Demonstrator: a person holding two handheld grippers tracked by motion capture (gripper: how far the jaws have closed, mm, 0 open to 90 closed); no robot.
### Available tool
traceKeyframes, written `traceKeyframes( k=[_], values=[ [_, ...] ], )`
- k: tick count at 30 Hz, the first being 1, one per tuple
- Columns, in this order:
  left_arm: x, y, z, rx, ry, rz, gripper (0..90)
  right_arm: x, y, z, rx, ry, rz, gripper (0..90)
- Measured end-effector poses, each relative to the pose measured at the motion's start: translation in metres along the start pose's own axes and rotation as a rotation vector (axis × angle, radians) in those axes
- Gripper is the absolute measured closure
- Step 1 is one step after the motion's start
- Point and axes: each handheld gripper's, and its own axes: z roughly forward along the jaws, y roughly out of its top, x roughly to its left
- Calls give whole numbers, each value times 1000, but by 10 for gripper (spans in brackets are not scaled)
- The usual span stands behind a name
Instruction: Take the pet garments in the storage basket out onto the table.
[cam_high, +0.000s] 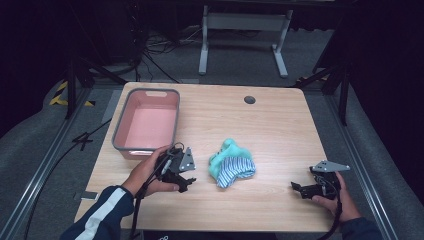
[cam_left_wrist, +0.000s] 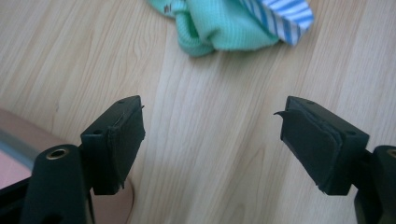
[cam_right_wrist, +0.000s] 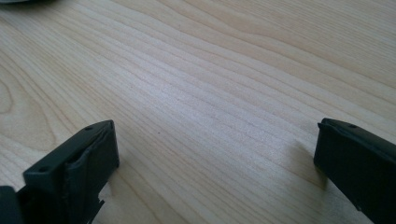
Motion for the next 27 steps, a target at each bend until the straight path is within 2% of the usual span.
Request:
traceKeyframes(
  k=[6, 10, 16, 17, 18, 19, 20, 23, 24, 25, 27],
  values=[
    [-1, -24, -5, 8, 27, -12, 218, 0, 0, 0, 0, 0, 0, 3],
    [-1, -36, -7, 3, 29, -32, 218, 0, 0, 0, 0, 0, 0, 3],
    [-1, -64, -7, 25, 44, -53, 212, 0, 0, 0, 0, 0, 1, 3],
    [-1, -64, -7, 25, 44, -53, 211, 0, 0, 0, 0, 0, 1, 3],
    [-1, -74, -7, 29, 46, -68, 211, 0, 0, 0, 0, 0, 0, 3],
    [-1, -74, -7, 29, 46, -68, 209, 0, 0, 0, 0, 0, 0, 3],
    [0, -83, -6, 37, 53, -73, 206, 0, 0, 0, 0, 0, 0, 3],
    [1, -91, -6, 43, 53, -82, 200, 0, 0, 0, 0, 0, 0, 3],
    [2, -100, -7, 40, 57, -103, 195, 0, 0, 0, 0, 0, 0, 3],
    [2, -100, -7, 40, 57, -103, 195, 0, 0, 0, 0, 0, 0, 3],
    [5, -112, -9, 23, 59, -129, 193, 0, 0, 0, 0, 0, 0, 3]
  ],
)
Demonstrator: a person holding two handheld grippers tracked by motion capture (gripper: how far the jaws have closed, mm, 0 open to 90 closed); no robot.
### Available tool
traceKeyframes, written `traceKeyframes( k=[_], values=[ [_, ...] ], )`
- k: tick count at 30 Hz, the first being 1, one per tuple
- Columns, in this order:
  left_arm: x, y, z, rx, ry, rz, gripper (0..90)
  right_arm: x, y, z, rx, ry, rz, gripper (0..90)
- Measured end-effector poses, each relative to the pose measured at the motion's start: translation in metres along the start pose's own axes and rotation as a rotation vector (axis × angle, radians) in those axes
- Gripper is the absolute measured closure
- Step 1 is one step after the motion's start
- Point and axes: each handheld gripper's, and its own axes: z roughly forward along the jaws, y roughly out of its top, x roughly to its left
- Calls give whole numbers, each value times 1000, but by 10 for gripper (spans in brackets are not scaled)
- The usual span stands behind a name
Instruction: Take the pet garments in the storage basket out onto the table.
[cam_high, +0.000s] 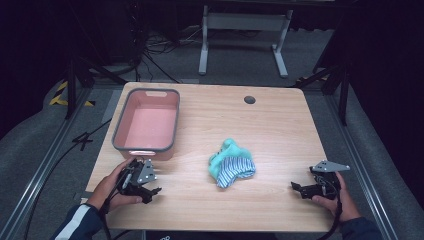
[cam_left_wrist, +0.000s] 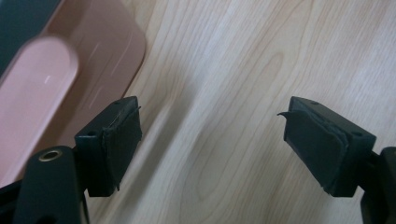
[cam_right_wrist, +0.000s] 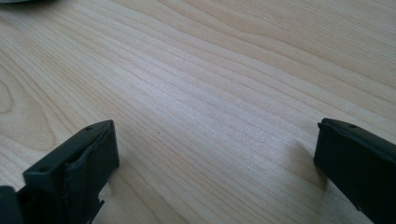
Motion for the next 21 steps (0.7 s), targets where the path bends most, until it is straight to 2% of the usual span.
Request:
traceKeyframes(
  k=[2, 4, 6, 8, 9, 12, 16, 17, 18, 20, 21],
  values=[
    [4, -9, -3, -23, -10, -39, 187, 0, 0, 0, 0, 0, 0, 3],
    [5, -13, -4, -35, -14, -54, 185, 0, 0, 0, 0, 0, 0, 3],
    [11, -28, -5, -55, -30, -98, 182, 0, 0, 0, 0, 0, 0, 3],
    [14, -38, -6, -61, -31, -128, 180, 0, 0, 0, 0, 0, 0, 3],
    [14, -38, -6, -61, -31, -128, 180, 0, 0, 0, 0, 0, 0, 3],
    [17, -53, -8, -79, -37, -177, 179, 0, 0, 0, 0, 0, 0, 3],
    [19, -71, -10, -109, -69, -248, 174, 0, 0, 0, 0, 0, 0, 3],
    [20, -74, -10, -105, -72, -252, 174, 0, 0, 0, 0, 0, 0, 3],
    [19, -79, -8, -99, -53, -266, 174, 0, 0, 0, 0, 0, 0, 3],
    [21, -87, -7, -131, -71, -314, 158, 0, 0, 0, 1, -1, -5, 3],
    [20, -92, -6, -164, -82, -346, 160, 0, 0, 0, 1, 0, -6, 3]
  ],
)
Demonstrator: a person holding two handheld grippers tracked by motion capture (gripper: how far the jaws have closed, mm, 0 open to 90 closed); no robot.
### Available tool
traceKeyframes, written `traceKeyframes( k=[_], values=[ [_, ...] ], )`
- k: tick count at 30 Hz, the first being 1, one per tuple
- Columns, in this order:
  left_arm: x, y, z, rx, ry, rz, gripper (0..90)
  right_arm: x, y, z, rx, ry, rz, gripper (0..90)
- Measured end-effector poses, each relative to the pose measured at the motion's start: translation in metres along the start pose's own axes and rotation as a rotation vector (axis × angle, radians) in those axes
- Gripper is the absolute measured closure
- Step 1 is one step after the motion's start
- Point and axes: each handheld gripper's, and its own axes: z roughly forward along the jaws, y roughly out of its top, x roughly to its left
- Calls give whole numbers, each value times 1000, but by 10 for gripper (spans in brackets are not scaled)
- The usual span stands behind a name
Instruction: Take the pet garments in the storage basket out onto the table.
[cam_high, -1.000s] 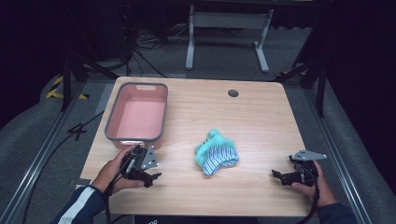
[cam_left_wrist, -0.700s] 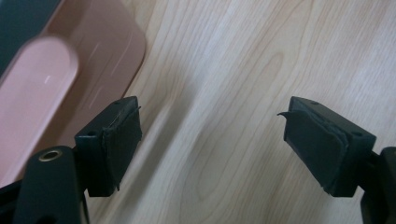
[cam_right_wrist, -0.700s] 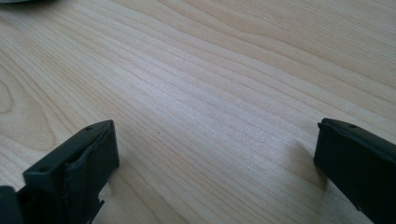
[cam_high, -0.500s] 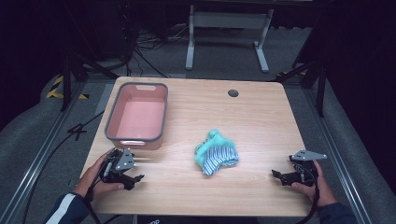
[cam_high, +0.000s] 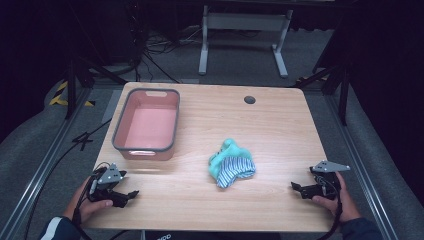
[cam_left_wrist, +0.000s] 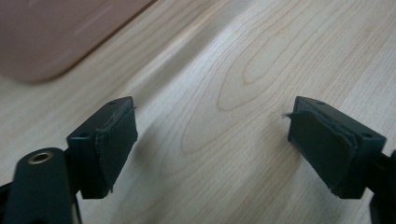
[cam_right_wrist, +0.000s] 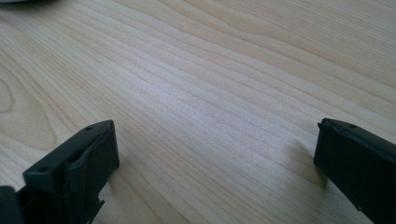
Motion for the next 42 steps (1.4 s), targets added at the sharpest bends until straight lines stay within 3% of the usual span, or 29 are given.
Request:
traceKeyframes(
  k=[1, 14, 42],
  values=[
    [0, -3, -1, -16, 10, 5, 156, 0, 0, 0, 0, 0, 0, 3],
    [-2, -3, -1, -13, 28, -13, 144, 0, -1, 0, -3, -2, 2, 5],
    [-3, -2, 1, -15, 33, -25, 121, 0, -1, 0, -2, -2, 0, 5]
  ],
)
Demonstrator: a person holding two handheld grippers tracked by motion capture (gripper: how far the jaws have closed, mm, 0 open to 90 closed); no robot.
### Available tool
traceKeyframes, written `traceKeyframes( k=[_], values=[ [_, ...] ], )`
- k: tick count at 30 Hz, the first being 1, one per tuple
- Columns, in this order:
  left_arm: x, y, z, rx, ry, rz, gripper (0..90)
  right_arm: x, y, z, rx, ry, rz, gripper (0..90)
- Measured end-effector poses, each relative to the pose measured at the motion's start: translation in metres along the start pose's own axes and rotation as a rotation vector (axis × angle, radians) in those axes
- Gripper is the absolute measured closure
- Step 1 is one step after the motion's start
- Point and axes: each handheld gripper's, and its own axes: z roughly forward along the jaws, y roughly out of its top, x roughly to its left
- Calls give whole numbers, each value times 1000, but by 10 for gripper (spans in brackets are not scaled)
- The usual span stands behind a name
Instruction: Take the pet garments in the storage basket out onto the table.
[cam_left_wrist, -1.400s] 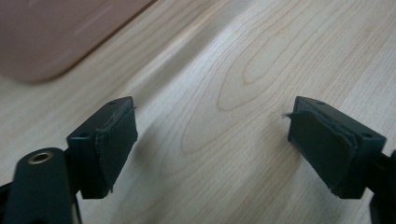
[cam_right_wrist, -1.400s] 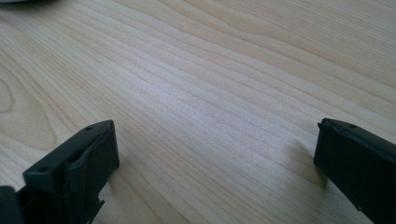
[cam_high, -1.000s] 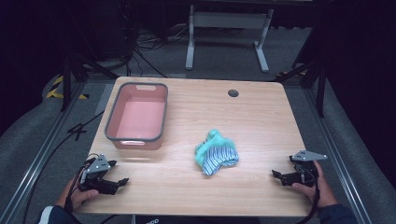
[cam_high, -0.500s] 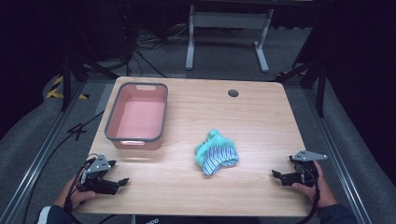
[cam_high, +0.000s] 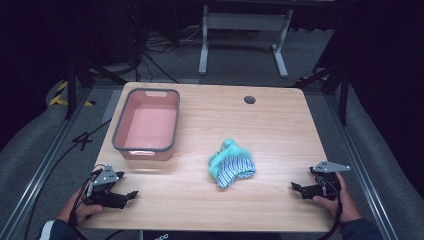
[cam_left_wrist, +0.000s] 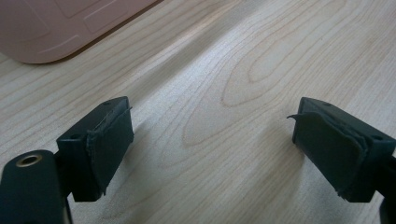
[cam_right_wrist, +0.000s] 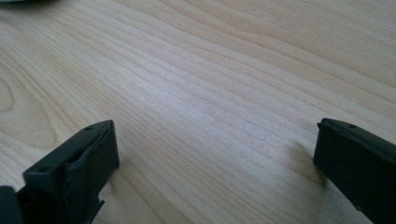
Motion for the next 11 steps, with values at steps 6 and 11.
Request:
traceKeyframes(
  k=[6, 11],
  values=[
    [-1, 0, 0, 4, 1, -8, 115, 1, 0, 0, 0, -1, 8, 5],
    [-1, 1, 0, 6, 4, -3, 111, 1, 0, -1, 0, -5, 7, 7]
  ],
)
